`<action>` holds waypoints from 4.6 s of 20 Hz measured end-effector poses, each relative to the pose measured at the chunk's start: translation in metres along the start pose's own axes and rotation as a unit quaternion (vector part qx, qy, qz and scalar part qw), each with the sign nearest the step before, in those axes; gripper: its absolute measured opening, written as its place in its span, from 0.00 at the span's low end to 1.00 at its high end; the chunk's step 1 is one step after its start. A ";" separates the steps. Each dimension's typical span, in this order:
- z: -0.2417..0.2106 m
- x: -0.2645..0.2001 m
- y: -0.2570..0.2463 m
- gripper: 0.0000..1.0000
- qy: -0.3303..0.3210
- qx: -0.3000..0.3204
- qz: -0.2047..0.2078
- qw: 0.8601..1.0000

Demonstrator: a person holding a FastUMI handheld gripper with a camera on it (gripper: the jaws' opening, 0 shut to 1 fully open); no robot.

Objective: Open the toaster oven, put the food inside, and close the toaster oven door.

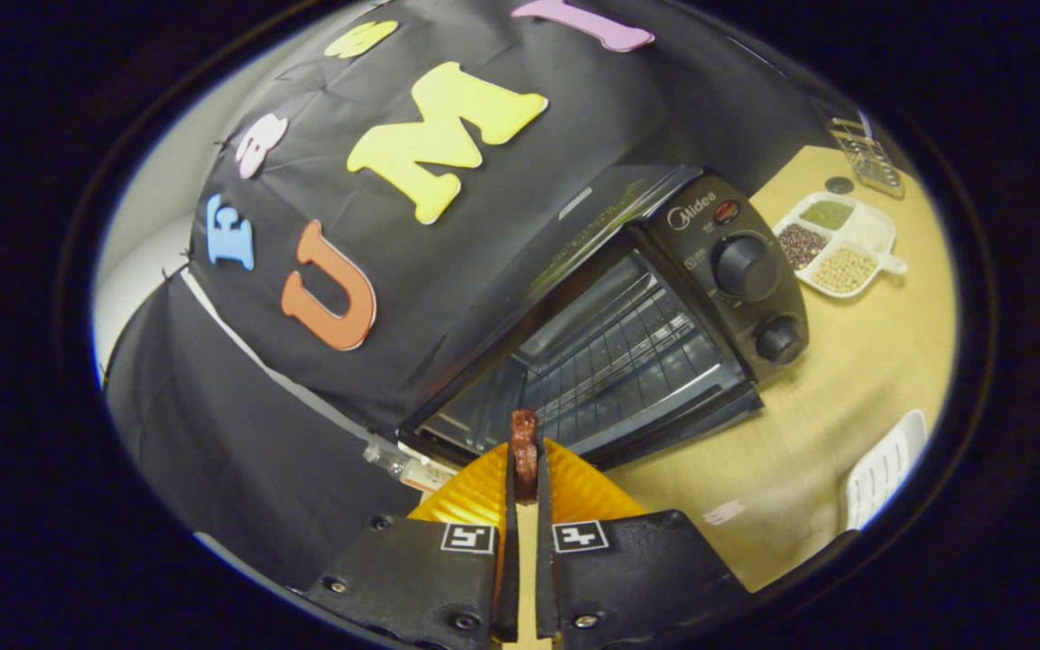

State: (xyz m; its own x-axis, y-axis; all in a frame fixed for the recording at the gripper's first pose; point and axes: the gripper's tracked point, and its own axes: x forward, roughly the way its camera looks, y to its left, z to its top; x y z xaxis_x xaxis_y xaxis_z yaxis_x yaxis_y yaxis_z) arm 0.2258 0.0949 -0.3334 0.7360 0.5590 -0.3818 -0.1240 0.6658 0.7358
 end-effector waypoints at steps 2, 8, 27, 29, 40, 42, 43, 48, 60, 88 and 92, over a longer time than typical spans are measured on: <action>0.007 0.020 -0.006 0.10 -0.017 0.016 0.000 1.000; 0.015 0.060 -0.025 0.10 -0.045 0.027 -0.003 0.999; 0.022 0.059 -0.080 0.36 -0.076 -0.055 -0.150 0.984; 0.023 0.052 -0.082 0.36 -0.081 -0.061 -0.157 0.982; -0.013 -0.033 -0.039 0.61 -0.088 -0.183 -0.163 0.966; -0.025 -0.047 -0.027 0.70 -0.087 -0.203 -0.156 0.963; -0.029 -0.054 -0.022 0.76 -0.088 -0.217 -0.154 0.960; -0.056 -0.082 0.002 0.94 -0.089 -0.274 -0.142 0.947; -0.126 -0.087 -0.055 1.00 -0.028 -0.328 -0.221 0.918; -0.159 -0.077 -0.083 1.00 0.036 -0.296 -0.281 0.912; -0.149 -0.079 -0.068 1.00 0.020 -0.298 -0.278 0.913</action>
State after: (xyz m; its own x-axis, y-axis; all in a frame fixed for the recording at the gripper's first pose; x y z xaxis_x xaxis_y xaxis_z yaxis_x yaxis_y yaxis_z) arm 0.0772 0.0796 -0.4366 0.7721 0.0627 -0.6324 -0.0875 0.9961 -0.0080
